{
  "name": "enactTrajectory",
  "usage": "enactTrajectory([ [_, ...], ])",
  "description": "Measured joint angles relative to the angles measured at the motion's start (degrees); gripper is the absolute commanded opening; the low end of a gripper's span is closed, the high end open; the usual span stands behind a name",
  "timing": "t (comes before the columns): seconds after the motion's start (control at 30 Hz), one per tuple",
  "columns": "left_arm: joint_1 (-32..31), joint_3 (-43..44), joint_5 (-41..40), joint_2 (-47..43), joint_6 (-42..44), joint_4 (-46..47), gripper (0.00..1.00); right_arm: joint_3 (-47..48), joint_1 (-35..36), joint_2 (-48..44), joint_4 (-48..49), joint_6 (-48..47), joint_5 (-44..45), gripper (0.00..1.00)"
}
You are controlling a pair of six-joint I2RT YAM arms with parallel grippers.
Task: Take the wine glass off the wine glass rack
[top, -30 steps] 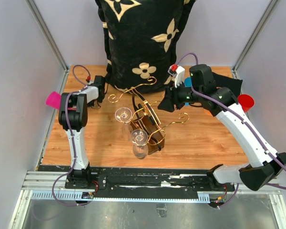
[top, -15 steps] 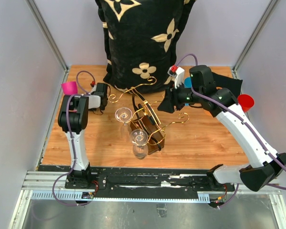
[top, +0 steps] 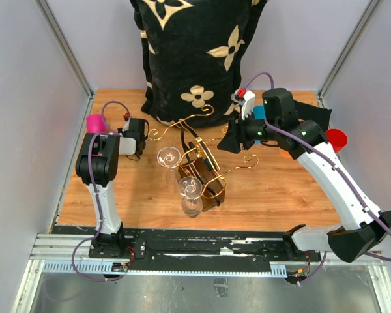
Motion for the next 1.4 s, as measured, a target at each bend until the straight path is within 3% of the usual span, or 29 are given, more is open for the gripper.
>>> enactTrajectory([
  [0.13,0.0,0.4,0.1,-0.2,-0.1,-0.1,0.26,0.0,-0.1,0.0,0.0,0.0,0.0,0.49],
  [0.17,0.0,0.6,0.4,-0.4,-0.2,-0.2,0.37,0.0,-0.1,0.0,0.0,0.0,0.0,0.49],
  [0.23,0.0,0.9,1.0,-1.2,-0.1,-0.5,0.7,0.0,-0.1,0.0,0.0,0.0,0.0,0.49],
  [0.3,0.0,1.2,1.7,-3.1,-0.7,-0.6,0.88,0.0,-0.1,0.0,0.0,0.0,0.0,0.49],
  [0.33,0.1,1.3,1.9,-4.3,-0.7,-0.6,0.91,0.0,-0.1,0.0,0.0,0.0,0.0,0.49],
  [0.47,2.0,6.3,3.3,-9.0,-4.1,-3.3,0.99,0.0,-0.1,0.0,0.0,0.0,-0.5,0.49],
  [0.63,8.7,24.3,5.9,-6.1,-9.9,-11.6,1.0,-0.1,-0.1,0.0,0.1,0.0,-0.9,0.49],
  [0.87,14.4,50.4,11.9,14.3,-16.8,-27.3,1.0,0.0,-0.1,1.9,0.2,0.6,-1.7,0.49],
  [0.97,15.6,57.4,15.9,22.0,-19.1,-34.5,1.0,0.0,-0.1,3.8,0.0,0.5,-1.6,0.5],
  [1.13,18.4,62.8,19.5,25.0,-22.5,-42.3,1.0,0.1,-0.1,6.5,-0.1,0.5,-1.2,0.5],
  [1.4,23.2,59.7,20.3,23.1,-26.8,-46.1,1.0,0.4,-0.1,8.7,-0.2,0.7,-2.2,0.5],
])
